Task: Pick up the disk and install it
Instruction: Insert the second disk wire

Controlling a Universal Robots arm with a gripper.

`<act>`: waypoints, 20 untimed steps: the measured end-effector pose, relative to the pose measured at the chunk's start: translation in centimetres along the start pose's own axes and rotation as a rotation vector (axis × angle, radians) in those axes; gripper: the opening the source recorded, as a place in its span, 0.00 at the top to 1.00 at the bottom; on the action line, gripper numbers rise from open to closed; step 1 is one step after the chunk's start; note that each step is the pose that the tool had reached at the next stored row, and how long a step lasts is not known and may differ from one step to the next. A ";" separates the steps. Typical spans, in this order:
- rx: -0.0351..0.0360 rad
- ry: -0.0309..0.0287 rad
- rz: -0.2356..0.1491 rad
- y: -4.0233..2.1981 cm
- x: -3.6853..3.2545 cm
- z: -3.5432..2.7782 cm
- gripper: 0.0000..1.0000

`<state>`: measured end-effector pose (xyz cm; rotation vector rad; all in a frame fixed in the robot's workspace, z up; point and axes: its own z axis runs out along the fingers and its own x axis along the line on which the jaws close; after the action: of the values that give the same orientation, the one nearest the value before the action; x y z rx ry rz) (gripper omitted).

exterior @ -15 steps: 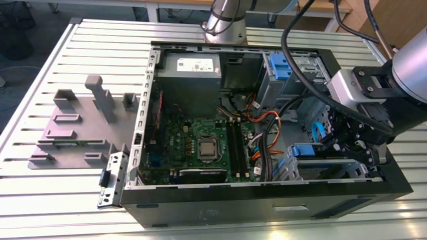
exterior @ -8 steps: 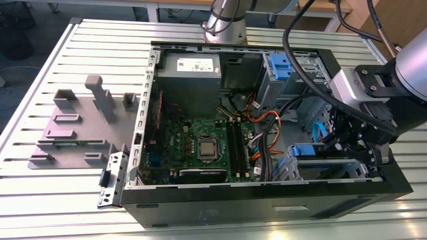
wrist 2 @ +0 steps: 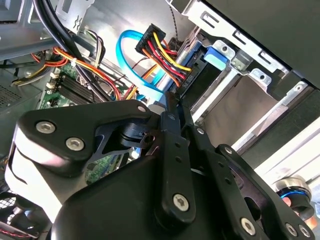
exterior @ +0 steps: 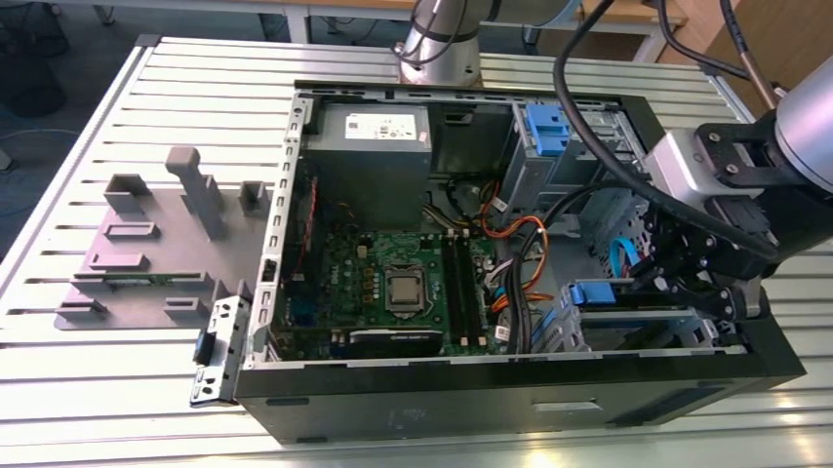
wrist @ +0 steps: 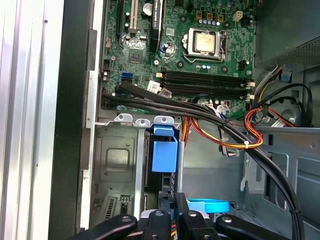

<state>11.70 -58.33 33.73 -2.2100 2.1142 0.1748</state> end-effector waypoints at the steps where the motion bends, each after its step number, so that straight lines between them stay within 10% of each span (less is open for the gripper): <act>1: -0.0009 -0.0004 0.000 -0.02 0.01 0.03 0.84; 20: -0.0116 -0.0082 0.001 -0.27 0.07 0.44 0.84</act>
<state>11.96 -58.33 33.28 -2.2103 2.1160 0.1964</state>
